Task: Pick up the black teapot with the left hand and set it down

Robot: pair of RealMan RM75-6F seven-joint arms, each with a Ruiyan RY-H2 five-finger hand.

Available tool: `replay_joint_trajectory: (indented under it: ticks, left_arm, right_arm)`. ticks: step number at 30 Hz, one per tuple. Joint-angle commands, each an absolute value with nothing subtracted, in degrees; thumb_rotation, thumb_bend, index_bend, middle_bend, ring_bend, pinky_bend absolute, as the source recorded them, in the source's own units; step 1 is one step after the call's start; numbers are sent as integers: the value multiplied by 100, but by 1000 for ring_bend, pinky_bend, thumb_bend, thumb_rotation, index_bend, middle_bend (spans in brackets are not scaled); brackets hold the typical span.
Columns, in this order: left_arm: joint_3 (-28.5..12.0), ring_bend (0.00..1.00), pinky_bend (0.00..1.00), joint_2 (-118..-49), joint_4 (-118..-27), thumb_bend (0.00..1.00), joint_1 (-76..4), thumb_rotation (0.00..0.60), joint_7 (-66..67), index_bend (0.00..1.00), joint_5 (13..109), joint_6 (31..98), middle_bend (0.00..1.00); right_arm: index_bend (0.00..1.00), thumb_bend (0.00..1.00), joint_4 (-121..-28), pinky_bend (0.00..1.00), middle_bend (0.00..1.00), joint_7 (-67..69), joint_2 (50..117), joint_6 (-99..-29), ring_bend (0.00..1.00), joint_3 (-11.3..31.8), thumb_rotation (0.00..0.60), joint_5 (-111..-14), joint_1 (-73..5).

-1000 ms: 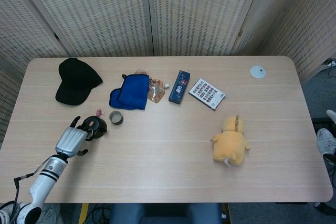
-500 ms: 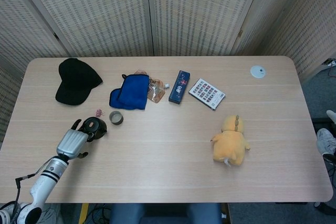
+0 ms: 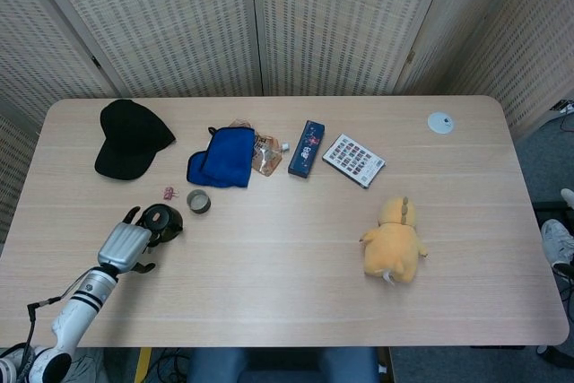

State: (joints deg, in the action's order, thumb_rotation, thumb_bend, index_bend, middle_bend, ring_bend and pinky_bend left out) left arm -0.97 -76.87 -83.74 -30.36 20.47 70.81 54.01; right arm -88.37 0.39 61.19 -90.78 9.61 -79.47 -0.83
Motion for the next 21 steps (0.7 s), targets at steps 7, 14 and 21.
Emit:
replay_joint_trajectory:
  ticks: [7, 14, 21]
  left_arm:
    - [-151, 691, 0, -7626, -8398, 140, -3050, 245, 1753, 815, 7026, 5330, 817]
    - [-263, 778, 0, -7580, -8492, 130, -3017, 168, 1310, 905, 7013, 5383, 915]
    - [-438, 844, 0, -7755, -8341, 118, -2900, 122, 729, 978, 7084, 5691, 989]
  right_arm:
    - [195, 224, -8824, 141, 220, 20, 6133, -9121, 201, 989, 600, -7907, -57]
    - [195, 224, -8832, 141, 220, 28, 6132, -9156, 200, 1002, 600, -7912, -42]
    - [195, 225, -8836, 141, 220, 33, 6133, -9174, 201, 1007, 600, -7911, -27]
